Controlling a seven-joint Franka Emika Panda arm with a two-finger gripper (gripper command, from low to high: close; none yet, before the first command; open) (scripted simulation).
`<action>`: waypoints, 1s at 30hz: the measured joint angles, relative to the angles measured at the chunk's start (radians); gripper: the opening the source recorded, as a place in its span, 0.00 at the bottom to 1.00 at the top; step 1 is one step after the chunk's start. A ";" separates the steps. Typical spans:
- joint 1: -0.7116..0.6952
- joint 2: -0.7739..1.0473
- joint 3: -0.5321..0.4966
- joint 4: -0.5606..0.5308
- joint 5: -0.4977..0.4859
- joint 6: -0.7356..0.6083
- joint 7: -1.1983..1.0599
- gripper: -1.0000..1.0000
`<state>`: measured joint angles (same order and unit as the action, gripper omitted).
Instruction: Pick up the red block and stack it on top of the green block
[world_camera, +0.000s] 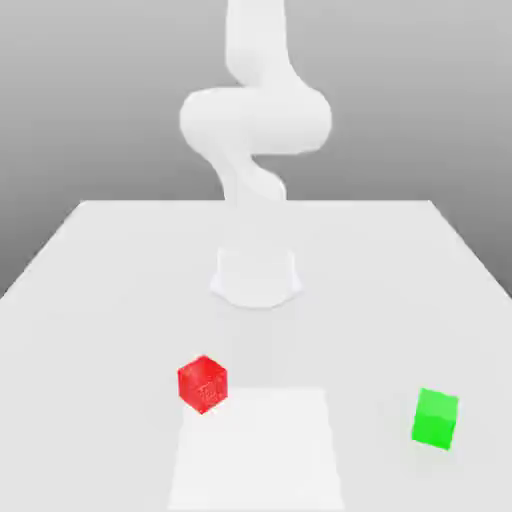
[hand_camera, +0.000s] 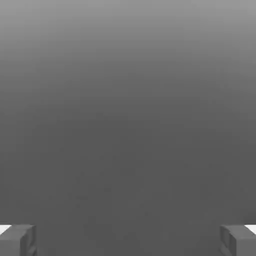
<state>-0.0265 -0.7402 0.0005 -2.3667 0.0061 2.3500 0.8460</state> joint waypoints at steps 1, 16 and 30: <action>-0.013 0.030 0.001 -0.032 0.003 0.024 0.023 0.50; -0.196 0.513 0.022 -0.523 0.005 0.409 0.415 0.50; -0.212 0.918 0.003 -0.541 -0.017 0.737 0.492 0.00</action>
<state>-0.2389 0.1777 0.0037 -2.9082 -0.0111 3.0873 1.3382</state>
